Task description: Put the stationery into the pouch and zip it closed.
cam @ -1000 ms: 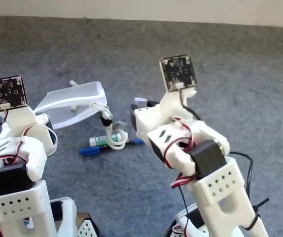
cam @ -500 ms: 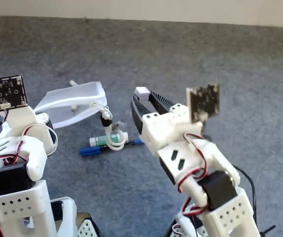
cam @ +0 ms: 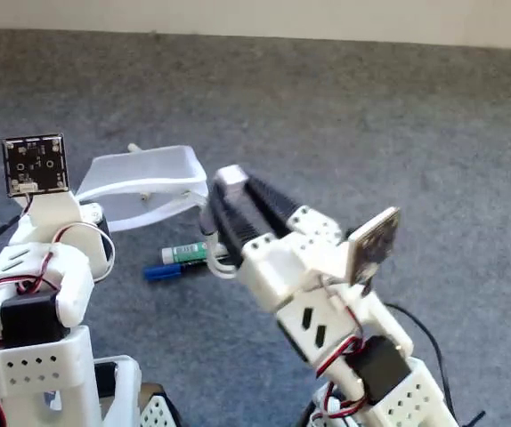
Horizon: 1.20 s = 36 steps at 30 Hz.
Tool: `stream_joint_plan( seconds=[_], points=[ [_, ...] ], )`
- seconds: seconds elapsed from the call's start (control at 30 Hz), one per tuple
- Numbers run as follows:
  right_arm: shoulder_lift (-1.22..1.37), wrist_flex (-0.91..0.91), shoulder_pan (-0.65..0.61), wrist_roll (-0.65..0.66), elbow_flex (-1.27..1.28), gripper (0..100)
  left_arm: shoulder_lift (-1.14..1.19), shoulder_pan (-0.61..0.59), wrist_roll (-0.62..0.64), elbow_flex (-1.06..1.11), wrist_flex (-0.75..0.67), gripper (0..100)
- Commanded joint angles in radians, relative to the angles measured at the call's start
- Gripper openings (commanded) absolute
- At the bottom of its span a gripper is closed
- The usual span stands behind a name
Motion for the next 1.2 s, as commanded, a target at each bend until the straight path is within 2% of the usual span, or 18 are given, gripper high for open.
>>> stream_joint_plan(
  seconds=[0.0,0.1,0.23,0.3,0.77,0.97,1.17],
  points=[
    [-0.012,-0.159,-0.076,0.000,0.027,0.4,0.001,0.022,-0.006,-0.021,-0.023,1],
    [0.002,-0.288,-0.110,0.023,0.073,0.4,0.001,0.022,-0.006,-0.021,-0.025,1],
    [0.062,-0.424,-0.174,0.201,0.124,0.4,0.001,0.022,-0.006,-0.022,-0.025,1],
    [0.122,-0.493,-0.193,0.233,0.142,0.4,0.001,0.022,-0.006,-0.022,-0.025,1],
    [0.693,-1.049,-0.173,0.238,0.134,0.4,0.001,0.018,-0.006,-0.022,-0.018,1],
    [0.840,-1.242,-0.093,0.238,0.134,0.4,0.001,0.018,-0.006,-0.022,-0.018,1],
    [0.906,-1.310,-0.068,0.239,0.142,0.4,0.001,0.018,-0.006,-0.021,-0.018,1]
  ],
)
